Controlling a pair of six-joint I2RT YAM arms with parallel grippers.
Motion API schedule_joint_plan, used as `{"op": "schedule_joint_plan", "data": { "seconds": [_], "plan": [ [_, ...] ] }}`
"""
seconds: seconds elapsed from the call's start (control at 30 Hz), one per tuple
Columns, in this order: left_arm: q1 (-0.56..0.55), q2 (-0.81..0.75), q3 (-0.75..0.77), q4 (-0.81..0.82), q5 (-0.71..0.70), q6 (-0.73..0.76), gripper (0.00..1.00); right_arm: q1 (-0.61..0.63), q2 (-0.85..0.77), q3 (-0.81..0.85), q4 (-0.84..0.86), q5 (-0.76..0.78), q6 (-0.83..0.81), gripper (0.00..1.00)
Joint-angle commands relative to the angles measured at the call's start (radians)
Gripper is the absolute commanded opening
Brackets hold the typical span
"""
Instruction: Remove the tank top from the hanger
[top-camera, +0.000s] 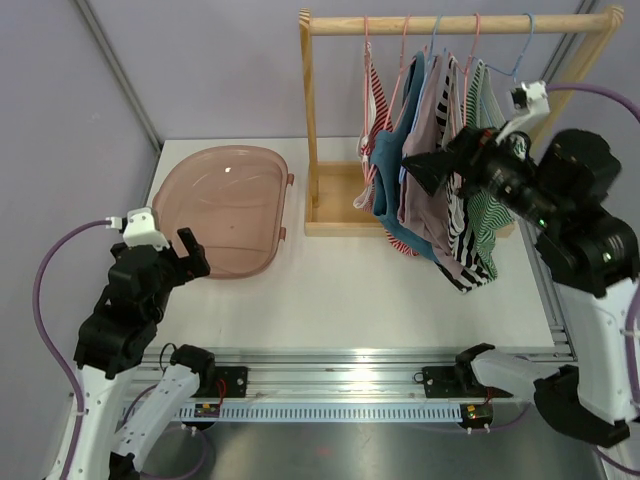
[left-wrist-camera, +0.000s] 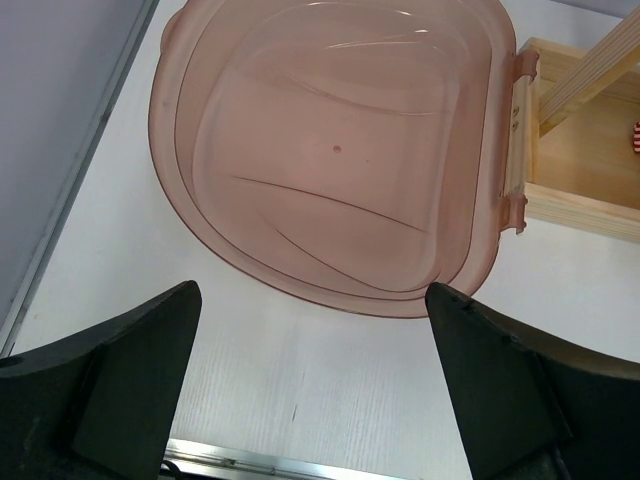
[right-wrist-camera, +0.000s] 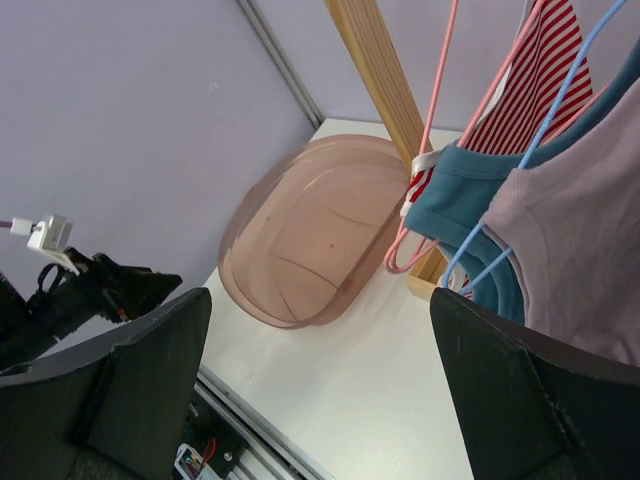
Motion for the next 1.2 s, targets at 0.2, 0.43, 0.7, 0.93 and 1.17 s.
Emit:
{"op": "schedule_joint_plan", "data": {
  "seconds": [0.2, 0.43, 0.7, 0.93, 1.17],
  "plan": [
    [-0.004, 0.028, -0.017, 0.060, 0.015, -0.008, 0.99, 0.103, 0.326, 0.288, -0.021, 0.212, 0.001, 0.96],
    [-0.004, 0.021, -0.103, 0.102, 0.028, -0.045, 0.99, 0.219, 0.590, 0.540, -0.140, 0.561, -0.100, 0.90],
    [-0.004, 0.008, -0.135, 0.125, 0.058, -0.043, 0.99, 0.245, 0.774, 0.712, -0.158, 0.718, -0.195, 0.68],
    [-0.004, 0.001, -0.141, 0.134, 0.080, -0.039, 0.99, 0.245, 0.869, 0.787, -0.153, 0.740, -0.221, 0.43],
    [-0.004, -0.008, -0.146, 0.137, 0.092, -0.036, 0.99, 0.245, 0.878, 0.743, -0.125, 0.752, -0.223, 0.25]
  ]
}}
